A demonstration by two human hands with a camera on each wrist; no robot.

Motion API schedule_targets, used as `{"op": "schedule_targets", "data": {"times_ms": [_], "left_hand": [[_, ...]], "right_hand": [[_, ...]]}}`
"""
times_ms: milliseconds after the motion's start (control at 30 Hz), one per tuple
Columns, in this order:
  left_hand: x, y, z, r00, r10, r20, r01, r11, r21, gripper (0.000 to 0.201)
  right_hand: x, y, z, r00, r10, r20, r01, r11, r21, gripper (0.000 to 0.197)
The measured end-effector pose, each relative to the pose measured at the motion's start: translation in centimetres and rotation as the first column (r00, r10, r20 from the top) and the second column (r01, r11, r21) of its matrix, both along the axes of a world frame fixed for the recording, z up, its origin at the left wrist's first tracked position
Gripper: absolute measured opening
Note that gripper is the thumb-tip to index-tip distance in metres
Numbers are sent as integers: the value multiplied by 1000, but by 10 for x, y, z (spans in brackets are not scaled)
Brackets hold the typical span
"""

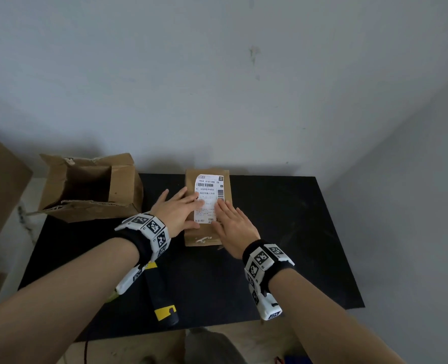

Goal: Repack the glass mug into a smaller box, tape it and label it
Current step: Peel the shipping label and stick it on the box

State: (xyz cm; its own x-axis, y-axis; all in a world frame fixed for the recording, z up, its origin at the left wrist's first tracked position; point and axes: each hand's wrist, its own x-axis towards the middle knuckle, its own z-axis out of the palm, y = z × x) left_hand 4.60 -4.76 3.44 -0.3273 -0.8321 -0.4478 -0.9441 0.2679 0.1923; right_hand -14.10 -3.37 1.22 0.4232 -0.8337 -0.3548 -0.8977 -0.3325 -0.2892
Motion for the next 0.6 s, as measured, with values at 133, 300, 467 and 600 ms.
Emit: {"op": "schedule_targets", "data": {"times_ms": [133,300,467,600], "left_hand": [[1,-20,4,999,31,32,-32,998,45,92],[3,-38,4,998,49,33,-52,995,88,117],[4,-48,-1,998,51,34,-54,992,113,129],[5,-48,-3,998,60,2,-60,994,96,131]], "right_hand": [[3,-26,7,998,31,-48,-30,999,38,56],[7,-59,16,996,51,-70,-44,994,95,58],[10,-85,20,992,66,-112,-52,991,123,59],[17,-89,24,986,104,-130,-87,987,133,60]]}}
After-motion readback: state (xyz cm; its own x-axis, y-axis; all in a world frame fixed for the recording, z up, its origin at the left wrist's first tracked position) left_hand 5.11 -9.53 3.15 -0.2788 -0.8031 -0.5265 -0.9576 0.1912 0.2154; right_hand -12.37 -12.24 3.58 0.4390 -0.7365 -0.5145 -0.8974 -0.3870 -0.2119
